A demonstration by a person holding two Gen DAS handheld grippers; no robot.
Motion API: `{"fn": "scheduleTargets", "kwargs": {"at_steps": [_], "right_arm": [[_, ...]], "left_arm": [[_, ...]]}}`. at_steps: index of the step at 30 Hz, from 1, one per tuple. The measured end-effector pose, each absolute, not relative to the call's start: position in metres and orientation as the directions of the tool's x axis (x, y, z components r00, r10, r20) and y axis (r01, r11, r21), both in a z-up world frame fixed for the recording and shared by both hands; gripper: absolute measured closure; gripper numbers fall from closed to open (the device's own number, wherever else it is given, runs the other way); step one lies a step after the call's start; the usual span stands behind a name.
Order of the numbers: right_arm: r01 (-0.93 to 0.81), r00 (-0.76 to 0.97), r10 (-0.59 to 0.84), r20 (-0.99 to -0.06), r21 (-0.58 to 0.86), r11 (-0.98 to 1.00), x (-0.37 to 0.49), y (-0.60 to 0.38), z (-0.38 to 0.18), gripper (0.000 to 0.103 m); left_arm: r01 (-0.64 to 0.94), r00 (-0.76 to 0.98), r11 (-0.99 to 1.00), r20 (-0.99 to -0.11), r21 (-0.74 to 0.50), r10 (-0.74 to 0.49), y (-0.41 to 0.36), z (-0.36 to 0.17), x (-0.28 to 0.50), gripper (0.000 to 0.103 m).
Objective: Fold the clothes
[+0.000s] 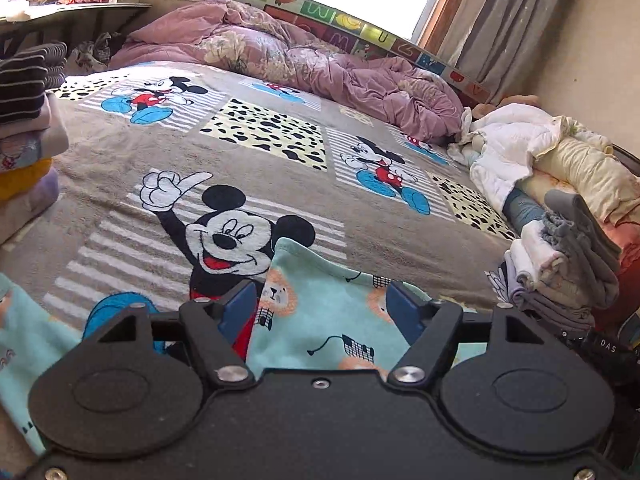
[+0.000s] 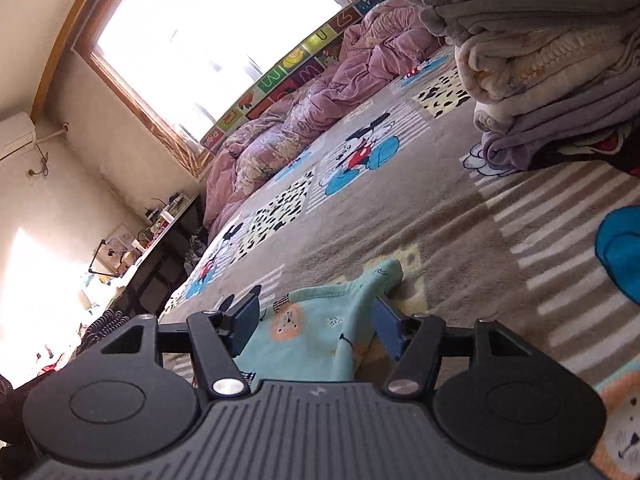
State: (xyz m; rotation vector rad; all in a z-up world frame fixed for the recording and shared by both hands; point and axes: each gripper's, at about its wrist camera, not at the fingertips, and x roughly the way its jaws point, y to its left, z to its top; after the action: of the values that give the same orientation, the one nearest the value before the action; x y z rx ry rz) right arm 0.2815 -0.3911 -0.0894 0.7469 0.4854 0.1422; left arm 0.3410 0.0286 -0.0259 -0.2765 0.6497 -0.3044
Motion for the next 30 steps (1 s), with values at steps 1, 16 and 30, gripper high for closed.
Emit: {"fn": "scheduleTargets", "kwargs": {"at_steps": [1,16,30], "right_arm": [[0.058,0.867,0.302,-0.397,0.682,0.729,0.299,-0.395,-0.094,0.039],[0.088,0.790,0.384,-0.478,0.708,0.701,0.365,-0.407,-0.143,0.041],[0.095,0.826,0.227,-0.517,0.525,0.846,0.374,-0.412,-0.140,0.093]], "left_arm": [[0.185,0.747,0.919,-0.558,-0.348,-0.361,0.027,-0.032,0.357,0.031],[0.172,0.643,0.907,-0.653,-0.385,-0.399,0.018,-0.110,0.458,0.035],[0.032,0.651,0.828,-0.617,-0.560,-0.443,0.041,-0.131,0.468,0.091]]}}
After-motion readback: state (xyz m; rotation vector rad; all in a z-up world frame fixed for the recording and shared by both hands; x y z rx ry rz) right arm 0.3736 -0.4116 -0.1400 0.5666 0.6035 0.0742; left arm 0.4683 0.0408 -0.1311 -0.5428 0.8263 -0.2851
